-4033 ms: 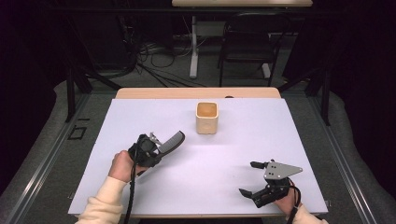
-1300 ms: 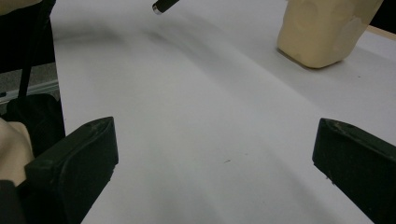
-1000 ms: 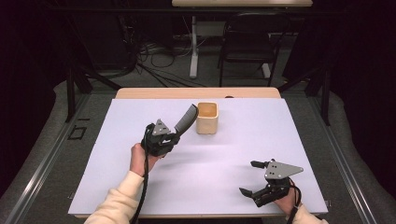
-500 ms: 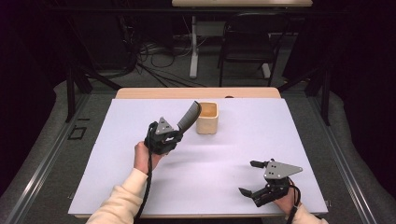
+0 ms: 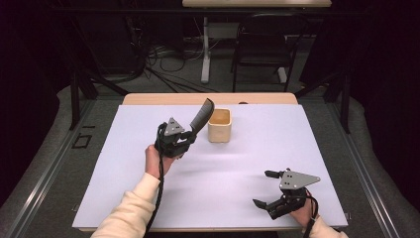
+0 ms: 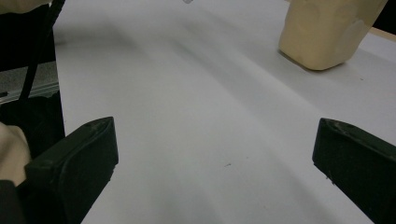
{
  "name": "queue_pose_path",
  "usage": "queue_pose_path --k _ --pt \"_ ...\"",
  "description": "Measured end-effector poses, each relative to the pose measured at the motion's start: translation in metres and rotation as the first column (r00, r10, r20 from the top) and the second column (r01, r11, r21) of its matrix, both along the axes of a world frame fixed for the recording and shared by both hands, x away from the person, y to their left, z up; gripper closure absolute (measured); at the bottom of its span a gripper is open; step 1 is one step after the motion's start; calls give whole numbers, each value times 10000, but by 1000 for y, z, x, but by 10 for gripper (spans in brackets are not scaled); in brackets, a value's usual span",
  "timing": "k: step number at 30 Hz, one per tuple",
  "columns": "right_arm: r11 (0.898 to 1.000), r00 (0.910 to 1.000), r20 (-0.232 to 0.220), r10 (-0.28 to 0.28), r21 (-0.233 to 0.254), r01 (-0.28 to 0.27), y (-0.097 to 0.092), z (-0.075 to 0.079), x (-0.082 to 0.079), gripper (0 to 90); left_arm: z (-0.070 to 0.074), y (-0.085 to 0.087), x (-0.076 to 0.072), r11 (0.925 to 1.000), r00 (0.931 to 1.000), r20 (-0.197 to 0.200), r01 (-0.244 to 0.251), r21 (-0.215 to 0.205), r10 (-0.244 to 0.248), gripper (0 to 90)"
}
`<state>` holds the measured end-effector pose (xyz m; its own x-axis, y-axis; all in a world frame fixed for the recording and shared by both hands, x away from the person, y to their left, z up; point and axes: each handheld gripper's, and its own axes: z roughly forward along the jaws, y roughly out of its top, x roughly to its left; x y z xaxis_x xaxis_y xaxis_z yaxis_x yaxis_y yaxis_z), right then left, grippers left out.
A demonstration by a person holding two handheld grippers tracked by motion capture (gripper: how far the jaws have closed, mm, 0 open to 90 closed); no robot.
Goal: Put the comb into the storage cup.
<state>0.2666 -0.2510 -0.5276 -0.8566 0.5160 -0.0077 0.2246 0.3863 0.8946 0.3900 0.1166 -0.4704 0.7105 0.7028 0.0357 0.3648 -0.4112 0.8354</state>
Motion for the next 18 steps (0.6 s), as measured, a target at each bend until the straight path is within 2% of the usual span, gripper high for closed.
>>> queue_pose_path --k 12,18 --pt "10000 10000 -48 6 29 -6 -1 0 -1 0 12 -14 7 9994 9996 253 85 -337 -77 719" --pt "10000 10000 -14 -38 64 38 -2 0 -2 0 14 -22 12 9983 9994 314 177 -548 -160 719"
